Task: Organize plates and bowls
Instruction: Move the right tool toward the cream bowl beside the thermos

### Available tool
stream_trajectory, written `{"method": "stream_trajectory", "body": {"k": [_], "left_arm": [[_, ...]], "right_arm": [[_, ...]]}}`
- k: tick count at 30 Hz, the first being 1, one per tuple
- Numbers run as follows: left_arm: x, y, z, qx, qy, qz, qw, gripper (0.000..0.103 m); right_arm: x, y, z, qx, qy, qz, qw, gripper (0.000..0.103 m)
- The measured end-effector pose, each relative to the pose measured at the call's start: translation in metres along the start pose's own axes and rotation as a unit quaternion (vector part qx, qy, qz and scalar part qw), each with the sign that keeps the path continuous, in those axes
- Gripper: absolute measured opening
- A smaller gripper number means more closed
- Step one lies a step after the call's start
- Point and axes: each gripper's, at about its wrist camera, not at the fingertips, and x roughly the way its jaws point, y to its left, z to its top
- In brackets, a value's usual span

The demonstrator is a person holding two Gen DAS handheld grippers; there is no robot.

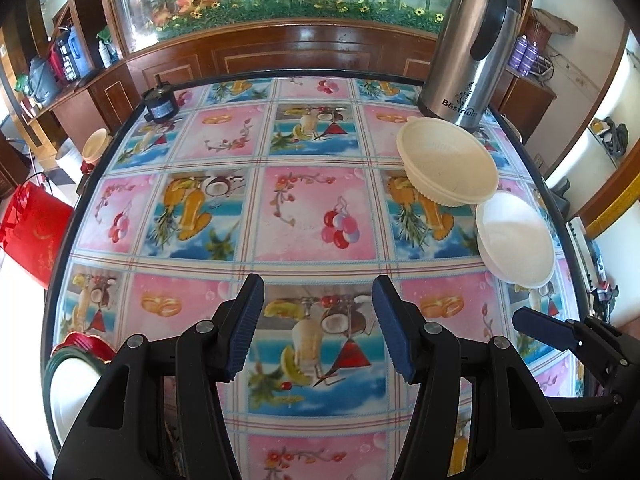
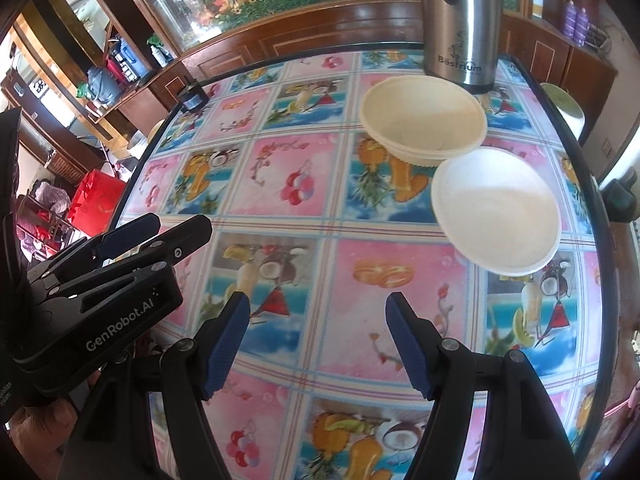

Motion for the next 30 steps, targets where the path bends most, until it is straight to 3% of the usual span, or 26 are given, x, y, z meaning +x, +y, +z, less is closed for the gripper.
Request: {"method": "stream_trajectory", "body": {"k": [14,30], "left_arm": [[0.041,-0.045,0.053,-0.006,-0.003,-0.01,0.9999,0.057],[0.08,-0.067,0.09,-0.009,-0.006,0.007,0.9999,0.057]], "right_arm": [[0.004,-0.067,0.044,0.032,-0.02,-0.024,0.999,0.076],[0.013,-0.109,0.092,0.028,-0.04,-0.038,0.998,0.078]]}}
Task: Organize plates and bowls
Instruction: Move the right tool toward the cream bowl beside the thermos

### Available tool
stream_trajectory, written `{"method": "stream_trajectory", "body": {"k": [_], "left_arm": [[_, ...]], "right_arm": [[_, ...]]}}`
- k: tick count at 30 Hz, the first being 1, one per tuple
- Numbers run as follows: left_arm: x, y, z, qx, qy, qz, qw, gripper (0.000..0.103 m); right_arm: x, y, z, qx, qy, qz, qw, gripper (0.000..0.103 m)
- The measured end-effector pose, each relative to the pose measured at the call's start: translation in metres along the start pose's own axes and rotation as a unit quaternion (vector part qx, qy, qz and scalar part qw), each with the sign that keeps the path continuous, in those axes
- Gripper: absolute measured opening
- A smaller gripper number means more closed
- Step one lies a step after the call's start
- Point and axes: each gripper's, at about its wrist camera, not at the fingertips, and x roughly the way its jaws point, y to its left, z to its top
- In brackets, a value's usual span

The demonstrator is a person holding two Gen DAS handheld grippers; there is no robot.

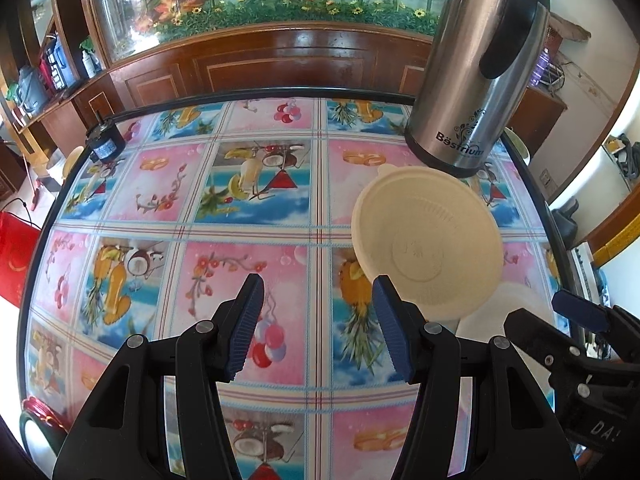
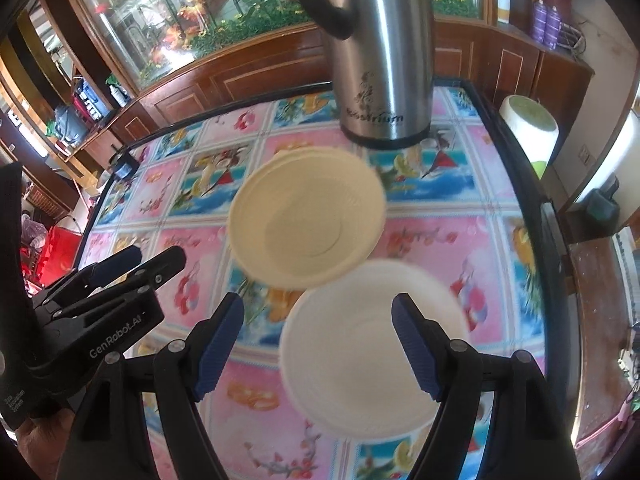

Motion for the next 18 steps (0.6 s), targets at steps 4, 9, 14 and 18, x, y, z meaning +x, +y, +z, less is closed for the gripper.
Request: {"method": "stream_trajectory", "body": {"k": [4,9,14,18], "left_arm": [[0.012,-0.002,0.01,-0.007,0.003,0.002,1.0,0.058],[0.032,-0.007,0.02,-0.013,0.016,0.0,0.9998,0.061],[0.05,-0.013,0.023,-0.012,0.033,0.0,0.9994,0.061],[0.062,-0.017,0.024,-0.009,0.043,0.003,0.999,0.061]], "right_arm": [[0.014,-0.012,0.012,0.008,0.005,0.0,1.0,0.078],[0.034,-0.033,0.025,0.031,0.015,-0.003,0.999,0.078],[0.051,-0.044,0.034,0.041,0.027,-0.002,0.999,0.078],[0.062,-0.049,0.039,0.048,0.033,0.002,0.998,0.078]]}}
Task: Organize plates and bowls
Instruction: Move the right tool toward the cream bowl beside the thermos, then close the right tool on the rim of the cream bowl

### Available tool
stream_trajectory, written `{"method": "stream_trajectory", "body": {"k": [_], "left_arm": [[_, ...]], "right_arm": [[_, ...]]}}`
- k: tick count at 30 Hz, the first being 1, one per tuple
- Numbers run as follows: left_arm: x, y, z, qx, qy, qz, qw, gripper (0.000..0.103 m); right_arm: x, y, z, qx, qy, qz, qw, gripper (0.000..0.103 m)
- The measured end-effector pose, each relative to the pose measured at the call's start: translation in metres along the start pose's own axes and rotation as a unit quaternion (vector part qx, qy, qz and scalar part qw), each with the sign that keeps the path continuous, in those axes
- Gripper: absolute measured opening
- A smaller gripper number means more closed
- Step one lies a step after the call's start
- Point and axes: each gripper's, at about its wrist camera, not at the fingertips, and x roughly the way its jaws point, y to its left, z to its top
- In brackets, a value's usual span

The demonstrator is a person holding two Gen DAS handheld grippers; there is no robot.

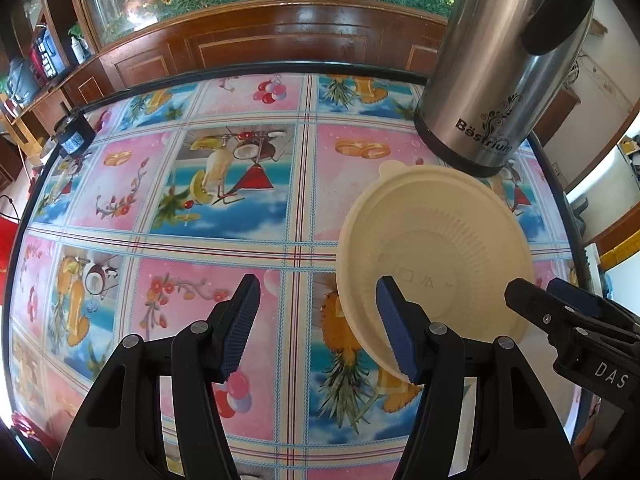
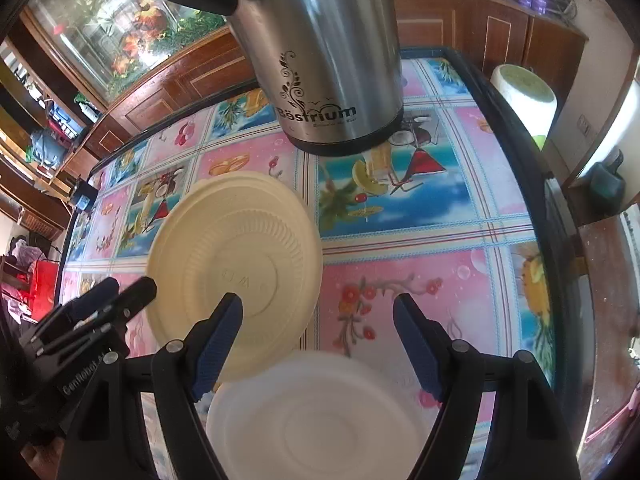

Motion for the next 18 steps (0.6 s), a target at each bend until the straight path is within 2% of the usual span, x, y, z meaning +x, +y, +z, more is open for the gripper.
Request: {"method": "stream_trajectory", "body": {"k": [9,12,18], "left_arm": [[0.018,-0.01,0.001,0.002,0.02,0.002,0.9998,0.061],[0.018,-0.01,0.004,0.001,0.018,0.0,0.9998,0.061],[0.021,-0.013,0.008,-0.001,0.017,0.006,0.9998,0.061]], "right_arm": [[0.015,-0.001,0.009,-0.016,0.012,-0.005,1.0,0.077],[0.015,0.001,0.011,-0.02,0.013,-0.003,1.0,0.072],[0.017,0.004,0.014,-0.032,0.011,-0.009,0.999,0.068]]}}
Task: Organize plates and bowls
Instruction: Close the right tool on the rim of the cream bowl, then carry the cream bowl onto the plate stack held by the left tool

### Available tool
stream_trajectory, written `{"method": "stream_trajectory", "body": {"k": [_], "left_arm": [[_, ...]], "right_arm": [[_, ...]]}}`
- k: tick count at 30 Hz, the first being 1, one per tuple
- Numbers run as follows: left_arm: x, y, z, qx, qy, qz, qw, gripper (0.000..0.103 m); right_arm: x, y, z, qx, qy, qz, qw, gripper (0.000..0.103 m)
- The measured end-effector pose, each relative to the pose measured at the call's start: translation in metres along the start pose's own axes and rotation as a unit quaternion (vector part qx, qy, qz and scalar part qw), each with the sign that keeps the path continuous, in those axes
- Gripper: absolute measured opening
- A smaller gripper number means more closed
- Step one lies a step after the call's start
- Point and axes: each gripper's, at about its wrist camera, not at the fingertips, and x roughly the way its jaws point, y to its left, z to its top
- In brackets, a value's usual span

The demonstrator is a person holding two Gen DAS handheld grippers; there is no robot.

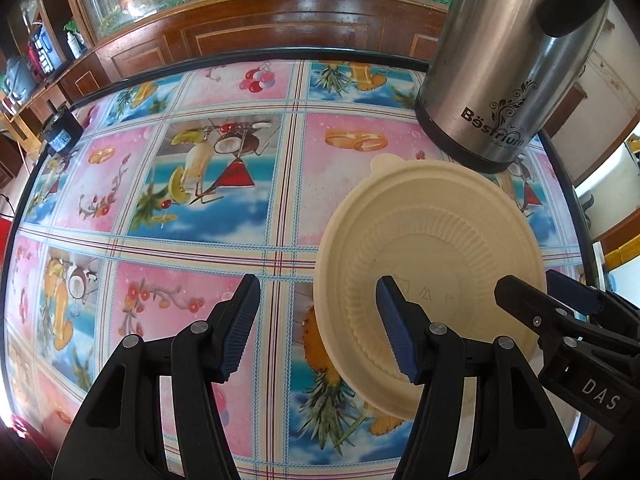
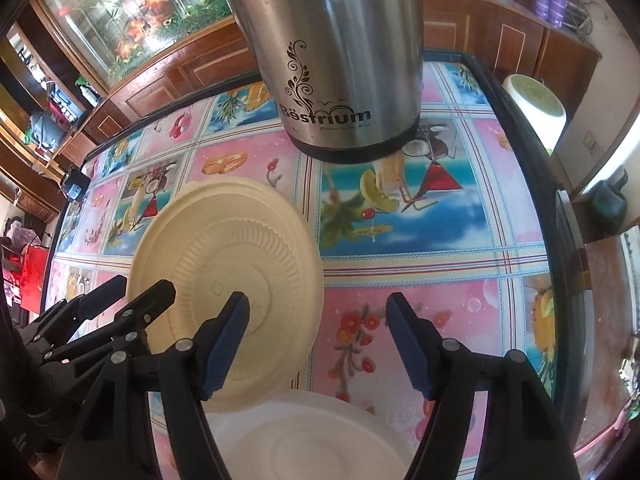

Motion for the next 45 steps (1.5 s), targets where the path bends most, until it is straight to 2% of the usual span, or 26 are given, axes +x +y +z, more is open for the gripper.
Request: {"method": "stream_trajectory", "body": {"k": [5,6,7,8,9,10,12,14,15,26,34,45], "left_arm": [[0.003,-0.004,-0.001,0.007,-0.002,0.005,1.0,0.061],[0.004,-0.005,-0.001,0.008,-0.002,0.006,0.9999,0.061],[0.006,-0.005,-0.001,0.009,0.0,0.007,0.9999,0.059],[0.008,-0.005,-0.002,0.009,0.004,0.005,0.9999,0.054],[0.011,-0.005,-0.002,0.006,0.012,-0.003,0.9999,0.037],[0.013,-0.006,-0.002,0.005,0.018,-0.007,0.9998,0.026],[0.015,-0.006,-0.003,0.009,0.018,-0.002,0.9998,0.026],[0.016,-0.004,-0.004,0.012,0.019,-0.002,0.9998,0.024],[0.015,0.0,-0.005,0.008,0.019,-0.004,0.9998,0.019],[-0.014,0.028,-0.016,-0.003,0.002,-0.003,1.0,0.019],[-0.057,0.061,-0.054,-0.011,-0.013,0.01,0.9998,0.019],[-0.13,0.132,-0.128,-0.043,-0.03,0.021,0.9984,0.019]], "right_arm": [[0.005,0.0,0.0,-0.006,0.008,-0.003,1.0,0.063],[0.006,0.0,0.0,-0.006,0.01,-0.001,1.0,0.058],[0.007,0.0,-0.001,-0.005,0.012,0.002,1.0,0.048],[0.007,0.0,-0.002,-0.005,0.012,0.004,1.0,0.044],[0.007,0.001,-0.002,-0.006,0.012,0.006,1.0,0.037],[0.007,0.001,-0.002,-0.007,0.013,0.009,1.0,0.027],[0.01,0.003,-0.003,-0.009,0.024,0.034,0.999,0.018],[0.01,0.006,-0.005,-0.012,0.02,0.038,0.999,0.017],[0.008,0.008,-0.005,-0.016,0.017,0.035,0.999,0.017],[-0.006,0.035,-0.014,-0.038,0.0,0.037,0.999,0.017],[-0.023,0.07,-0.041,-0.052,0.0,0.04,0.998,0.017],[-0.06,0.141,-0.106,-0.074,-0.003,0.059,0.995,0.02]]}}
